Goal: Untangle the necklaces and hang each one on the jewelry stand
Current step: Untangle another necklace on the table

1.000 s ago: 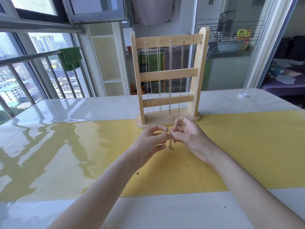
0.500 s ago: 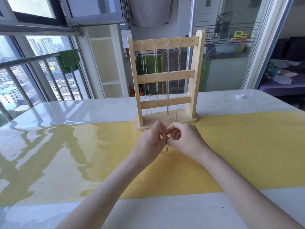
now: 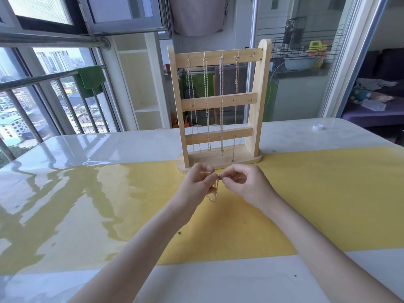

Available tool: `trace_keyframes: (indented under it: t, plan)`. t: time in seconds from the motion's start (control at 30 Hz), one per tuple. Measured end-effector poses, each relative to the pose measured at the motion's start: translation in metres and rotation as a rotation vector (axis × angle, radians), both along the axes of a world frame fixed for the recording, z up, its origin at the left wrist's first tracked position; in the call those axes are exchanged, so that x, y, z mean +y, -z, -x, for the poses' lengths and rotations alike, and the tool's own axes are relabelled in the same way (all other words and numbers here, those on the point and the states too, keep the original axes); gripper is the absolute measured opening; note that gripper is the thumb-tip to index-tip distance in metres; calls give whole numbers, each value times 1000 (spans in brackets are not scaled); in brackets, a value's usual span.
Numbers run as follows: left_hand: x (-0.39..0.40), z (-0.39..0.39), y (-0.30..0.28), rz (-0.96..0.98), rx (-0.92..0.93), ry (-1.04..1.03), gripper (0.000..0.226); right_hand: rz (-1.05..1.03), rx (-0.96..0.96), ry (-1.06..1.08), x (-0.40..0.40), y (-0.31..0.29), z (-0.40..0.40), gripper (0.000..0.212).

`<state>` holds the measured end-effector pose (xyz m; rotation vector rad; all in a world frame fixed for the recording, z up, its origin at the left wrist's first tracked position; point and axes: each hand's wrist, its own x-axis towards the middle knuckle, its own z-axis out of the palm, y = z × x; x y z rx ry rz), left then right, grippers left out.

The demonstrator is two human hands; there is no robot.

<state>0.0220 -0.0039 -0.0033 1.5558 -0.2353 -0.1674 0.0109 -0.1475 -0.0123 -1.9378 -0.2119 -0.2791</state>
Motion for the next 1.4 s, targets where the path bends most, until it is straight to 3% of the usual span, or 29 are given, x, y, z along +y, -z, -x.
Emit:
trace_keyframes:
  t: [0.1, 0.27, 0.47, 0.97, 1.2, 1.33, 1.4]
  plan:
    - [1, -1, 0, 6, 2, 8, 16, -66, 27, -45, -1, -3, 0, 16]
    - [1, -2, 2, -31, -22, 26, 15, -85, 45, -42, -1, -3, 0, 20]
    - [2, -1, -1, -284, -169, 108, 17, -35, 150, -97, -4, -9, 3, 23]
    - [6, 0, -5, -265, 17, 214, 7, 50, 283, -194, -14, -10, 4, 20]
    - [5, 2, -7, -495, -135, 304, 20, -50, 280, -210, -21, -7, 3, 25]
    - [6, 0, -4, -473, -186, 249, 12, -163, 271, -216, -18, -5, 3, 10]
    - [6, 0, -4, -431, -183, 232, 10, -236, 266, -216, -19, -3, 1, 14]
